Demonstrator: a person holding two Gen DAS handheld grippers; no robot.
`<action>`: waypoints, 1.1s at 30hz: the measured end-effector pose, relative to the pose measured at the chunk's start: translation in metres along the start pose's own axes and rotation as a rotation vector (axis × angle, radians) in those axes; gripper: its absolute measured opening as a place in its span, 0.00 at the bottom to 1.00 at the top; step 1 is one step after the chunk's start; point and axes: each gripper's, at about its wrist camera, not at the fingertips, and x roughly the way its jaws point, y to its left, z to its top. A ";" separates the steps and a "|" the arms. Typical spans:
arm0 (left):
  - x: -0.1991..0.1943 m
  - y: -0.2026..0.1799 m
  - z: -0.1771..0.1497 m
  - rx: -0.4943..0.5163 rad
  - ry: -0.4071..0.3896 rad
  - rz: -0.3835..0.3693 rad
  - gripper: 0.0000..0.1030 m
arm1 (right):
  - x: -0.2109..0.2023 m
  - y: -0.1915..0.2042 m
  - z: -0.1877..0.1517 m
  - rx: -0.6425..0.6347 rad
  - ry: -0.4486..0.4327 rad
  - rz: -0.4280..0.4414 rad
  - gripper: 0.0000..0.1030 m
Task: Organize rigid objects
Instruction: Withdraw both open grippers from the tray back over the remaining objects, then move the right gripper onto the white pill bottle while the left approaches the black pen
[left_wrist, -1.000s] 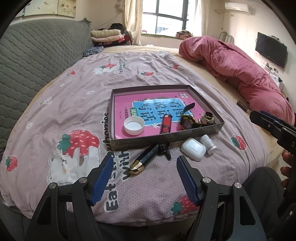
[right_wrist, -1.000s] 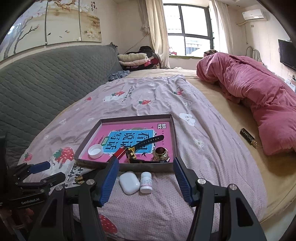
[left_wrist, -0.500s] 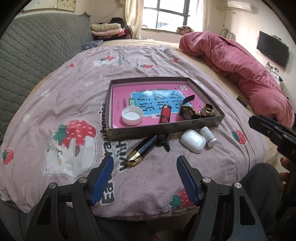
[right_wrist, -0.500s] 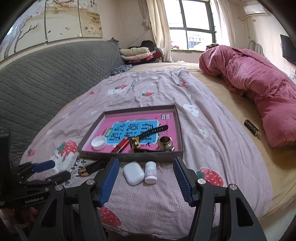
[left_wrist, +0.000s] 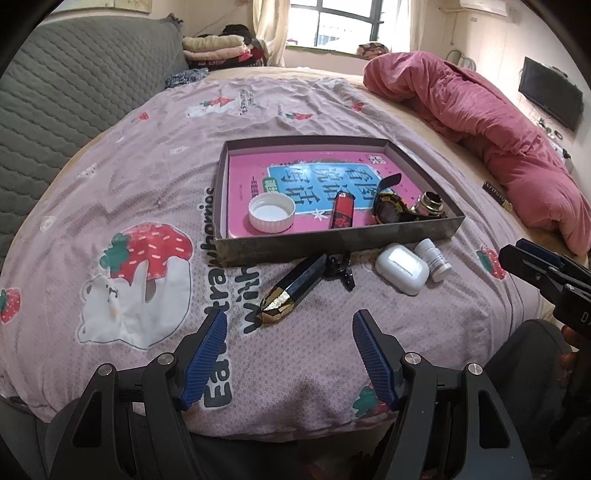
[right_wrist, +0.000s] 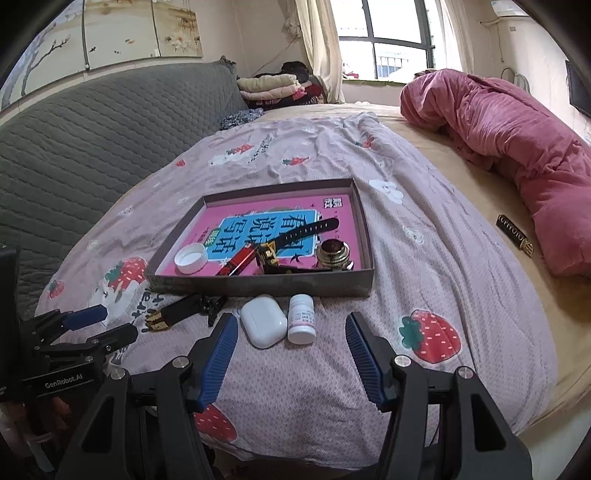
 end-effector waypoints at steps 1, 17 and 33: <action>0.001 0.000 0.000 -0.001 0.001 -0.005 0.70 | 0.001 0.000 -0.001 -0.001 0.002 0.003 0.58; 0.016 0.001 -0.001 0.005 0.029 0.007 0.70 | 0.022 -0.001 -0.009 0.001 0.065 -0.025 0.59; 0.052 0.009 0.009 0.008 0.046 -0.015 0.70 | 0.047 0.002 -0.011 -0.035 0.098 -0.031 0.59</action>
